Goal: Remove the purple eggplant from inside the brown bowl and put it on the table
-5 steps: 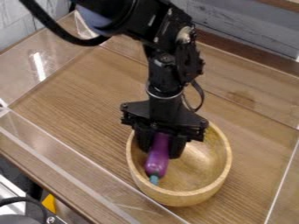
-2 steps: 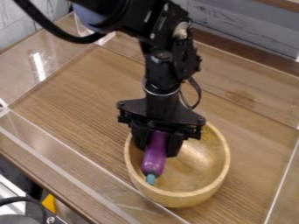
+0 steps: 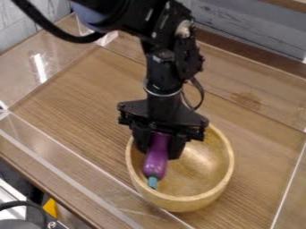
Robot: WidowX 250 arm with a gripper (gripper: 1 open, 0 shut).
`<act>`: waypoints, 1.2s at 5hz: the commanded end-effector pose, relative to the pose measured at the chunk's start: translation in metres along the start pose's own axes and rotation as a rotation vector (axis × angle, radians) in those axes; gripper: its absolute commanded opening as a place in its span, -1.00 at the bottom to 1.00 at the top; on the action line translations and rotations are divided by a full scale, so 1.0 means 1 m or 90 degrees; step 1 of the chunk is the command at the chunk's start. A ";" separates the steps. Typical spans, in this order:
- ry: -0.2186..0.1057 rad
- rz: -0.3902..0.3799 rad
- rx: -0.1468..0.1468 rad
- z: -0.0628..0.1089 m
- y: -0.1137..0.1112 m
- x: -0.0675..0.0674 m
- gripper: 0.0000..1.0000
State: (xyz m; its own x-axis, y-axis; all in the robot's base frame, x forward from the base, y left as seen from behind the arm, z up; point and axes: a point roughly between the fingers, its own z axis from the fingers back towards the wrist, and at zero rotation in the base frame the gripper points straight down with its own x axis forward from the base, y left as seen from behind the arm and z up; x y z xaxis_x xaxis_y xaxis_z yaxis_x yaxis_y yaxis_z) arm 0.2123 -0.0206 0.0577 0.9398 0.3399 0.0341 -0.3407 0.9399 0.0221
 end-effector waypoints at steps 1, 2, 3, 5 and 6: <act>-0.041 0.009 -0.015 0.015 -0.001 0.013 -1.00; -0.041 0.012 -0.013 0.016 0.001 0.013 -1.00; -0.042 0.014 -0.012 0.017 0.003 0.013 -1.00; -0.045 0.018 -0.007 0.018 0.006 0.013 -1.00; -0.047 0.020 -0.004 0.019 0.008 0.013 -1.00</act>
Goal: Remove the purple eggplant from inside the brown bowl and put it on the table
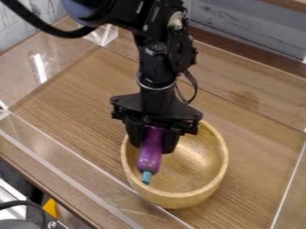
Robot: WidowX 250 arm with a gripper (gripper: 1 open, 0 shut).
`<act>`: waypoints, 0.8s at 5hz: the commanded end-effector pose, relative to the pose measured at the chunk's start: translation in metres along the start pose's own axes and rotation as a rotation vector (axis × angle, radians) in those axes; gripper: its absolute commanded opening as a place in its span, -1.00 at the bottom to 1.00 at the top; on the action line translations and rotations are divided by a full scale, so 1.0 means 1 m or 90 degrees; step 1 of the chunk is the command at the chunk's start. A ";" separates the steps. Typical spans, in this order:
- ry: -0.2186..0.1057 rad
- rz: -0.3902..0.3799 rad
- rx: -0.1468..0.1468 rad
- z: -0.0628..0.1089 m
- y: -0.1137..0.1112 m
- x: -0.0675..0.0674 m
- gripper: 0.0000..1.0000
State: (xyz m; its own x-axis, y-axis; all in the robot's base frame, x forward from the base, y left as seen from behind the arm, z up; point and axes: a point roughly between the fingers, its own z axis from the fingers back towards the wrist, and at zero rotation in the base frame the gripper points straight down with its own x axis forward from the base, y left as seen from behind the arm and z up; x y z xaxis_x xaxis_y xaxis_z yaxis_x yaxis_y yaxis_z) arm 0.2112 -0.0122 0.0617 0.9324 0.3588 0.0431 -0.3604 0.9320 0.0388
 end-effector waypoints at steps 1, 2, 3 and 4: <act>-0.043 0.009 -0.012 0.015 0.002 0.012 -1.00; -0.046 0.010 -0.008 0.016 0.004 0.012 -1.00; -0.048 0.014 -0.008 0.018 0.007 0.014 -1.00; -0.051 0.017 -0.007 0.020 0.010 0.016 -1.00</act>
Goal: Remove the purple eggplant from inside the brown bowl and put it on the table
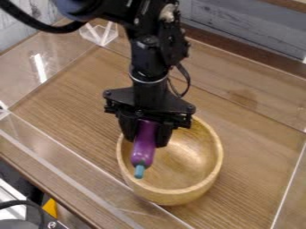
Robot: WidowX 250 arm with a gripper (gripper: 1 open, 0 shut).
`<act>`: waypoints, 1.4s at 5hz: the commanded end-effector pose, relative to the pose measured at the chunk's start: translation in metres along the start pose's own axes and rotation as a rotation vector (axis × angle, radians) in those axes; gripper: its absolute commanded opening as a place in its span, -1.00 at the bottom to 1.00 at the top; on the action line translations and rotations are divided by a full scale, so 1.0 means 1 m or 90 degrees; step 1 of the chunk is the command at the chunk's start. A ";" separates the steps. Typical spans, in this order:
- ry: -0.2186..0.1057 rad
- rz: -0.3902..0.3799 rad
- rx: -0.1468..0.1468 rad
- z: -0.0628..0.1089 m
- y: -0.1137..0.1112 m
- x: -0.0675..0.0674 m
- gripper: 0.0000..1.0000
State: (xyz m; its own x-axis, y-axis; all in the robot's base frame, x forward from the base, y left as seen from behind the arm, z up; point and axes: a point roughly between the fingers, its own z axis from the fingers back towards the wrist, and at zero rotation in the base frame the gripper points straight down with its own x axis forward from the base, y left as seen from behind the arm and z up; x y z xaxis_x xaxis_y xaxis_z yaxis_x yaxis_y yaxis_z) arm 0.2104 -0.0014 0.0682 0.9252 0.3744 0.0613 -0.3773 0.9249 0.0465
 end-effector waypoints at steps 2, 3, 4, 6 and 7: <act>-0.044 0.014 -0.010 0.017 0.004 0.015 -1.00; -0.048 0.017 -0.009 0.018 0.007 0.017 -1.00; -0.052 0.019 -0.006 0.019 0.010 0.018 -1.00; -0.059 0.023 -0.002 0.020 0.015 0.021 -1.00; -0.062 0.024 0.000 0.021 0.018 0.021 -1.00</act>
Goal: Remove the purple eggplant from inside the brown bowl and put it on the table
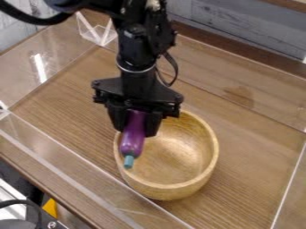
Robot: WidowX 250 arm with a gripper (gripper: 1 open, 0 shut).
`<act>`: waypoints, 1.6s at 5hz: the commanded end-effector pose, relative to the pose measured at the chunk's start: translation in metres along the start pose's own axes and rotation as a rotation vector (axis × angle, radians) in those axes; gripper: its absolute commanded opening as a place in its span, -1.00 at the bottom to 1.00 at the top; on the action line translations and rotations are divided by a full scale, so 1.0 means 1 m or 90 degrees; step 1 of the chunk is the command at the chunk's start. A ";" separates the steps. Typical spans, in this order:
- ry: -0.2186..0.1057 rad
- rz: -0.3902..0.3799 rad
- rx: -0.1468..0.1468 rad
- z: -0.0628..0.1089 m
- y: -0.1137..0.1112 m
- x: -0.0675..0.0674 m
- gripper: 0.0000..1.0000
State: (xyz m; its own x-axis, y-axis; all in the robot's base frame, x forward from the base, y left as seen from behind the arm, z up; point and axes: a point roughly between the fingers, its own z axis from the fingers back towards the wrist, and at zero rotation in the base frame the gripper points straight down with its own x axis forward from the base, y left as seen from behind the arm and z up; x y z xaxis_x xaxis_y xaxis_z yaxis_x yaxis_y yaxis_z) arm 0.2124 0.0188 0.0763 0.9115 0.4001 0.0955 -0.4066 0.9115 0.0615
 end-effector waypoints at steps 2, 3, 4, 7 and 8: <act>-0.045 0.009 -0.006 0.013 0.004 0.014 -1.00; -0.048 0.012 -0.002 0.012 0.008 0.015 -1.00; -0.051 0.015 0.001 0.011 0.012 0.017 -1.00; -0.059 0.023 0.011 0.004 0.021 0.020 -1.00; -0.064 0.026 0.014 0.002 0.024 0.022 -1.00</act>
State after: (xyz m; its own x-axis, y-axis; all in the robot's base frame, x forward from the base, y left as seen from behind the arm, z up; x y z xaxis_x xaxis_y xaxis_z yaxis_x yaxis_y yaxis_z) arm 0.2189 0.0468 0.0762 0.8887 0.4249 0.1723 -0.4426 0.8931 0.0803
